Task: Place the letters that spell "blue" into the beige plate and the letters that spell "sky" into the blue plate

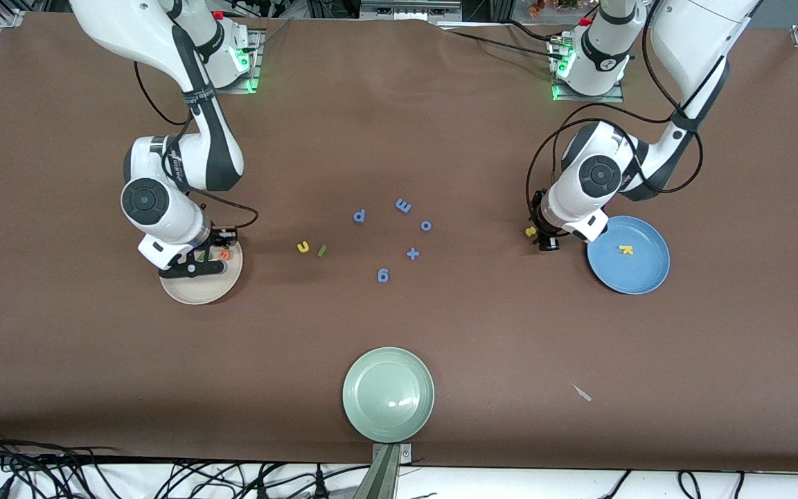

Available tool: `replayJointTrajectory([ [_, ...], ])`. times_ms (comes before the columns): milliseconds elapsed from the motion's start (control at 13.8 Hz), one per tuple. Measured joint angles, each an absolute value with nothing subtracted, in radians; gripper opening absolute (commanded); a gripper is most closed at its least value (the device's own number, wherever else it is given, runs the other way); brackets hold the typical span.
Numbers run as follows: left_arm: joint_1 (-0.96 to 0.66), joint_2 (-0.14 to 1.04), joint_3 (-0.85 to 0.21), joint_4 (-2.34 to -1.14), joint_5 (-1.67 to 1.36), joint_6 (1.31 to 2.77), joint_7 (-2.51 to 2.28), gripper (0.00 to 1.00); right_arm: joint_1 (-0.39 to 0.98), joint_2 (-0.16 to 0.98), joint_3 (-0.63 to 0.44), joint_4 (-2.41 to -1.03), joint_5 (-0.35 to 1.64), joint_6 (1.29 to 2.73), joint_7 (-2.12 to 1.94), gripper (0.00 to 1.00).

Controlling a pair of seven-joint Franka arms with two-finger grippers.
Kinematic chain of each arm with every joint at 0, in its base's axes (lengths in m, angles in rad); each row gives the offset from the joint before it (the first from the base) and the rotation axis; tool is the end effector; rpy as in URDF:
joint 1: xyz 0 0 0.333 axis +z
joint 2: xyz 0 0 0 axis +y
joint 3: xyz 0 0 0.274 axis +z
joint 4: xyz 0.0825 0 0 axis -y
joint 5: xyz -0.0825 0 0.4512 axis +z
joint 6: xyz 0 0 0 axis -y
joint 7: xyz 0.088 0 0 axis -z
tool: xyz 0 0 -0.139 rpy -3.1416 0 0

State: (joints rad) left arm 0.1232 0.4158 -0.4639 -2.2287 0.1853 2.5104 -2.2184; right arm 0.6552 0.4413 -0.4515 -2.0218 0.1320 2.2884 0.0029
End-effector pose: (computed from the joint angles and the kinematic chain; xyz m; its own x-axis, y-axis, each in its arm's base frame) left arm 0.5140 -0.2110 0.0695 -0.1792 0.9835 -0.0239 0.9784 0.1756 -0.1093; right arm 0.6011 0.1134 0.1206 0.9848 0.1259 -0.1198 0.1382 -0.9853 0.1000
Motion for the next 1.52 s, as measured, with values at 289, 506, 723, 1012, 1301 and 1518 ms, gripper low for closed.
replayJointTrajectory([
  [289, 0.128, 0.425, -0.460, -2.229, 0.186, 2.531, -2.292, 0.59, 0.662, 0.441, -0.437, -2.013, 0.212, 2.288, 0.013, 0.64],
  [506, 0.127, 0.437, -0.460, -2.230, 0.186, 2.548, -2.305, 0.58, 0.677, 0.441, -0.381, -1.997, 0.242, 2.289, 0.136, 0.64],
  [723, 0.125, 0.444, -0.460, -2.241, 0.204, 2.552, -2.314, 0.58, 0.691, 0.459, -0.308, -1.966, 0.243, 2.299, 0.297, 0.64],
  [1012, 0.124, 0.457, -0.461, -2.251, 0.300, 2.573, -2.412, 0.58, 0.696, 0.523, -0.257, -1.937, 0.245, 2.372, 0.399, 0.64],
  [1301, 0.123, 0.472, -0.462, -2.251, 0.353, 2.585, -2.468, 0.56, 0.724, 0.576, -0.246, -1.935, 0.246, 2.447, 0.457, 0.64],
  [1518, 0.124, 0.472, -0.462, -2.251, 0.353, 2.587, -2.470, 0.46, 0.734, 0.598, -0.246, -1.935, 0.246, 2.472, 0.466, 0.63],
])
